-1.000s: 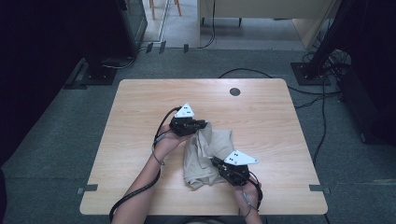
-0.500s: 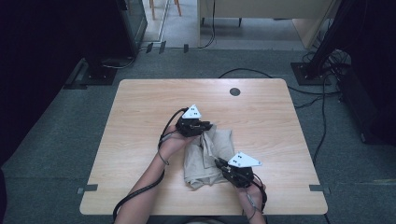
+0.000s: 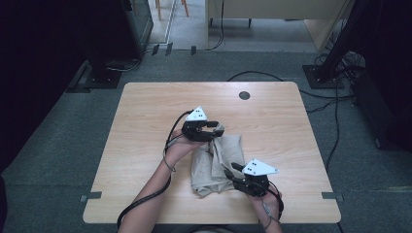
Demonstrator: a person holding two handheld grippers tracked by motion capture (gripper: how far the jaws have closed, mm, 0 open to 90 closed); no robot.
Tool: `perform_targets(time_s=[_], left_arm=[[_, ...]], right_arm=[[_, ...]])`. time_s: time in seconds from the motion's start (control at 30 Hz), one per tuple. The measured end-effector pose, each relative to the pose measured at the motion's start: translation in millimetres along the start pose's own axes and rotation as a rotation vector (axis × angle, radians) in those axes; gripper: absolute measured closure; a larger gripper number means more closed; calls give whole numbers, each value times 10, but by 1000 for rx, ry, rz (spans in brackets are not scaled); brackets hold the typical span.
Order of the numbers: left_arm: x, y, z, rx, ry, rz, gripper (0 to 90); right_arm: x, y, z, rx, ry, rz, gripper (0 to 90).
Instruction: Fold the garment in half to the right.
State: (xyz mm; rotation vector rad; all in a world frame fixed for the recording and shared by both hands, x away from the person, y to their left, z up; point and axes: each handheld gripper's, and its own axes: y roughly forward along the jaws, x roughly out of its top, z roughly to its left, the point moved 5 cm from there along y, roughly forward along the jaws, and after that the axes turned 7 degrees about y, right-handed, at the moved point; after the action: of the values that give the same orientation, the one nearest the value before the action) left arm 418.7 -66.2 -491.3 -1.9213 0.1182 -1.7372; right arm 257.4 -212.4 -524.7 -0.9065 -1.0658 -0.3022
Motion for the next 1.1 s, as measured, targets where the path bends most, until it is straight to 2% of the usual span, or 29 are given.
perform_targets(time_s=[0.07,0.2,0.27,0.37,0.5,0.6,0.67,0.77,0.9,1.0,1.03,1.07,1.1], left_arm=[[19,-14,-8,-5,4,-4,492],[68,-58,-16,-5,2,-43,432],[83,-93,4,5,1,-63,409],[68,-163,69,29,-27,-84,404],[-27,-248,170,66,-42,-72,403],[-89,-301,245,86,-79,-78,385],[-136,-322,283,101,-78,-66,385],[-204,-305,305,114,-72,-22,371],[-252,-219,248,110,-39,32,351],[-257,-126,182,103,-4,65,348],[-251,-77,147,98,12,81,348],[-251,-77,147,98,12,81,348],[-238,-29,110,91,27,93,348]], right_arm=[[0,-1,1,8,-6,-1,550],[8,-25,29,35,-27,-9,532],[29,-36,35,48,-12,-18,514],[62,-15,50,49,-18,-18,500],[75,13,86,58,-19,-20,488],[59,50,93,52,-26,-5,489],[46,68,86,46,-23,3,489],[40,62,76,44,-19,1,489],[50,23,66,41,-18,-6,488],[110,-41,72,105,15,-32,465],[141,-68,78,111,12,-42,465],[141,-68,78,111,12,-42,465],[214,-124,89,106,-7,-54,453]])
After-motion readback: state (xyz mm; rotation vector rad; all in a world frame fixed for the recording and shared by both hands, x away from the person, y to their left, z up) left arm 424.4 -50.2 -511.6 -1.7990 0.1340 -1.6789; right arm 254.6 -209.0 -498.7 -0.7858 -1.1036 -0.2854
